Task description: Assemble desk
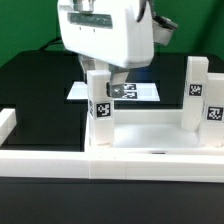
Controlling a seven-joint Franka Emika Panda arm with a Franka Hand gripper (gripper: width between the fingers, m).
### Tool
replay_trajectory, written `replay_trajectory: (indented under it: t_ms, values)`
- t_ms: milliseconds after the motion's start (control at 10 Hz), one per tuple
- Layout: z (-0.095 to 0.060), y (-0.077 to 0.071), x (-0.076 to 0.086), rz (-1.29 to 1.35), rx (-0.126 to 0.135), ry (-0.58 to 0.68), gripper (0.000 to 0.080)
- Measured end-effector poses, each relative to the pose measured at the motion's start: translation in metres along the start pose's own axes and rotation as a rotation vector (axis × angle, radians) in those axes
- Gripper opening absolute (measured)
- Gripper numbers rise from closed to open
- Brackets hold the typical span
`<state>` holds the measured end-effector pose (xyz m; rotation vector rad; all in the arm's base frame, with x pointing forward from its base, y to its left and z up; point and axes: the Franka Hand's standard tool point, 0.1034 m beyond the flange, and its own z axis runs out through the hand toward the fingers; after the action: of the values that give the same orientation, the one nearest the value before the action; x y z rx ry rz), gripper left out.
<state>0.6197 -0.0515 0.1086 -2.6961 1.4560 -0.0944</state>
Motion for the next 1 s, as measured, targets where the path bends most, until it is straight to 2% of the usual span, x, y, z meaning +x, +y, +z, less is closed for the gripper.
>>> replay_trajectory:
  t_ms: [800, 1000]
  values:
    - [0.0022, 0.0016, 0.0012, -0.726, -0.007, 0.001, 0.0649]
    - [0.0027, 0.0025, 0.0010, -0.934, -0.022, 0.002, 0.0649]
